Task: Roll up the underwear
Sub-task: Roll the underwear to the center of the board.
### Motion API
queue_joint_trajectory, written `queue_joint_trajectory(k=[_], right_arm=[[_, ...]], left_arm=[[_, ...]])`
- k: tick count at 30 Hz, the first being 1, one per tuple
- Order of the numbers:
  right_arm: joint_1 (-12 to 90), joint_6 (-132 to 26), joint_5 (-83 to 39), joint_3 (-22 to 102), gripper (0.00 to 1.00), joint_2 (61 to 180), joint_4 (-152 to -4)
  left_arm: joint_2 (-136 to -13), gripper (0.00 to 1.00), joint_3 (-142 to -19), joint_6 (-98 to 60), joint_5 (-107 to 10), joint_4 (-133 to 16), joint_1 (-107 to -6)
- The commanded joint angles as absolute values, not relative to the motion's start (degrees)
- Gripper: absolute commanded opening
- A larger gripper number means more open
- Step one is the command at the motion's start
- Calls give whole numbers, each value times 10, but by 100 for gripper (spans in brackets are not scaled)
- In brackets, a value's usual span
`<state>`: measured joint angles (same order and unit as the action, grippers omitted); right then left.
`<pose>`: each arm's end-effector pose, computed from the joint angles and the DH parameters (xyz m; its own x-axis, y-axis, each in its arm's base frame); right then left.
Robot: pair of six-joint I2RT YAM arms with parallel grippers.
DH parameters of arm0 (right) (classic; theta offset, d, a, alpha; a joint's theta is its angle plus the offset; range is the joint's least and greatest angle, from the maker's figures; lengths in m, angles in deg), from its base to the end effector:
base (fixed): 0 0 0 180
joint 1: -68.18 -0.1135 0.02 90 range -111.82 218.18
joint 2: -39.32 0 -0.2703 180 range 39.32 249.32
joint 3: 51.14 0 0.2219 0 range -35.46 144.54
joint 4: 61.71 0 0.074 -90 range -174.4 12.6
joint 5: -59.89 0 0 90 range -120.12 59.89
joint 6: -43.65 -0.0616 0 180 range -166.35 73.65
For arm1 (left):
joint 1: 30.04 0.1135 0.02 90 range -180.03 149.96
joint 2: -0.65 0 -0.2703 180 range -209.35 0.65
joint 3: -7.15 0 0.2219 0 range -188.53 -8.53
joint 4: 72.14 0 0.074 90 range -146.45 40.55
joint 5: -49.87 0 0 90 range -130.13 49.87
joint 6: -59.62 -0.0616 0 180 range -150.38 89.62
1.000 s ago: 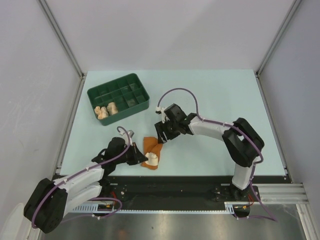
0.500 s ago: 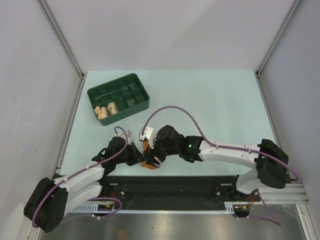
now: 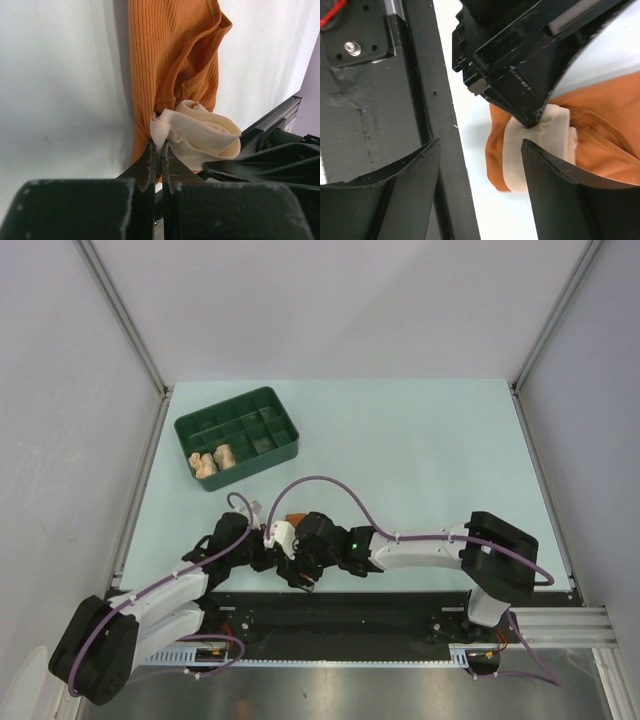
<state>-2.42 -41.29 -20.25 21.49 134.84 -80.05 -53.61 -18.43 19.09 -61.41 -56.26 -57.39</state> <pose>0.1069 0.3353 0.2075 -0.1323 -0.6374 -0.7591 -0.9876 0.1501 0.0461 0.1233 -0.0890 0.1342 -0.9050 -0.3293 -0.2695 -0.0462 0.7057 -0.7070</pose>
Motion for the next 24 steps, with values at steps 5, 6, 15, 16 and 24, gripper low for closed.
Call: queue_joint_trajectory(k=[5, 6, 15, 16, 24], right_arm=[[-31, -391, -271, 212, 69, 1404, -752], [-33, -391, -283, 211, 69, 1408, -752], [-58, -381, -414, 205, 69, 1443, -769], [-62, -382, -421, 205, 68, 1446, -770], [-87, -409, -537, 200, 65, 1482, -802]], left_arm=[[-543, 0, -171, 157, -614, -455, -560], [-541, 0, -171, 155, -615, -455, -559], [-541, 0, -171, 155, -640, -463, -543], [-541, 0, -171, 155, -643, -464, -541], [-544, 0, -171, 159, -669, -472, -524]])
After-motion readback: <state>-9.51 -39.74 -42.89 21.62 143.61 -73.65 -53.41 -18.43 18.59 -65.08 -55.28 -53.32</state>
